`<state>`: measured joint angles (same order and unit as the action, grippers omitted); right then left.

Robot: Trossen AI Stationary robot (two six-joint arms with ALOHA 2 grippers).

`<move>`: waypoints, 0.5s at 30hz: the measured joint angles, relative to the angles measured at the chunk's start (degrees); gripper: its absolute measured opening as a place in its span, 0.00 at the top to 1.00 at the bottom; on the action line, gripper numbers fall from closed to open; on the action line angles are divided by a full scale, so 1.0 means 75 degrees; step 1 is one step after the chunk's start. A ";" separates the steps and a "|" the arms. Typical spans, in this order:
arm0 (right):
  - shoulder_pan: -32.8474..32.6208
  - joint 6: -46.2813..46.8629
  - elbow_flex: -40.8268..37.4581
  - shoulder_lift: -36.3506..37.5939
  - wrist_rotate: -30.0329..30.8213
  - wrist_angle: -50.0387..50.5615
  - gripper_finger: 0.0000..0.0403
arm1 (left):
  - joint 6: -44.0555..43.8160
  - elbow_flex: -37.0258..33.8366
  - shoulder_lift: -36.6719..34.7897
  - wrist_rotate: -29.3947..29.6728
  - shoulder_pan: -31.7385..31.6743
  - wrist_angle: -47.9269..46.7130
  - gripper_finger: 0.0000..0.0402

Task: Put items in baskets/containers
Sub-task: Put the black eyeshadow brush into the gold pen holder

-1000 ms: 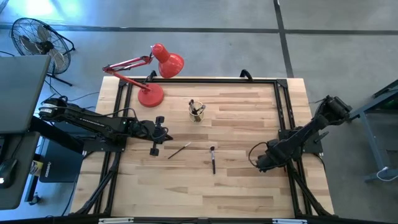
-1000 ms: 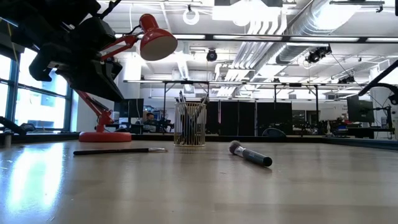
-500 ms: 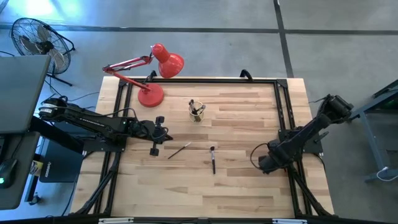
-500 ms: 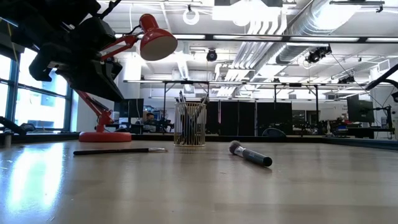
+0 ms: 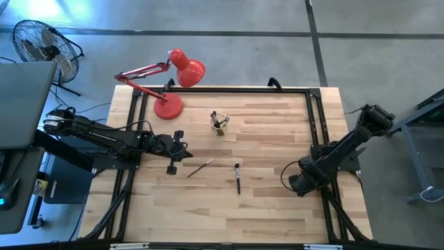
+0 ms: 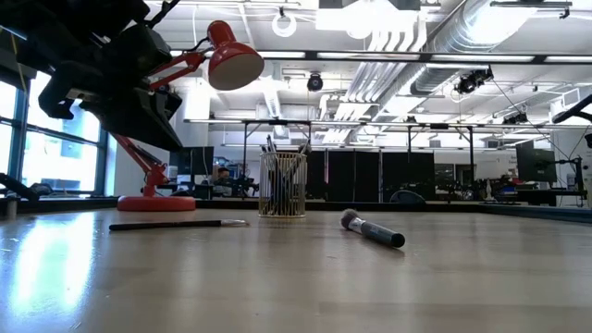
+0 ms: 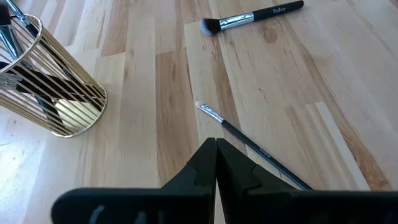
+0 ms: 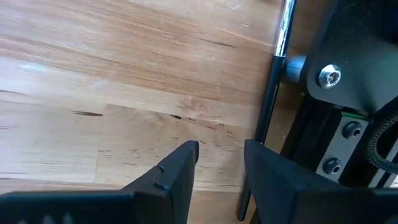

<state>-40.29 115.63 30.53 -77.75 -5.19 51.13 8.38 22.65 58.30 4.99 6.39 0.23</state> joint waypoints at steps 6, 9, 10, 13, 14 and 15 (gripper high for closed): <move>0.0016 -0.0059 0.0183 0.0020 0.0595 -0.0504 0.74 | 0.0003 -0.0002 0.0000 -0.0003 0.0000 -0.0031 1.00; 0.0019 -0.0249 0.0187 0.0030 0.0868 -0.0823 0.78 | 0.0003 -0.0001 0.0000 -0.0006 0.0000 -0.0045 1.00; 0.0020 -0.0261 0.0196 0.0032 0.0885 -0.0870 0.79 | 0.0003 0.0000 0.0000 -0.0006 0.0000 -0.0047 1.00; 0.0029 -0.0157 0.0417 0.0029 0.0813 -0.1087 0.84 | 0.0006 -0.0001 0.0000 -0.0009 0.0000 -0.0050 1.00; 0.0035 -0.0155 0.0508 0.0035 0.0716 -0.1118 0.86 | 0.0006 0.0000 0.0000 -0.0009 0.0000 -0.0050 1.00; 0.0030 -0.0208 0.0619 0.0038 0.0698 -0.1103 0.89 | 0.0008 0.0000 0.0000 -0.0009 0.0000 -0.0050 1.00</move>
<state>-40.07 114.07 35.17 -77.47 0.05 42.86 8.44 22.65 58.30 4.93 6.39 -0.14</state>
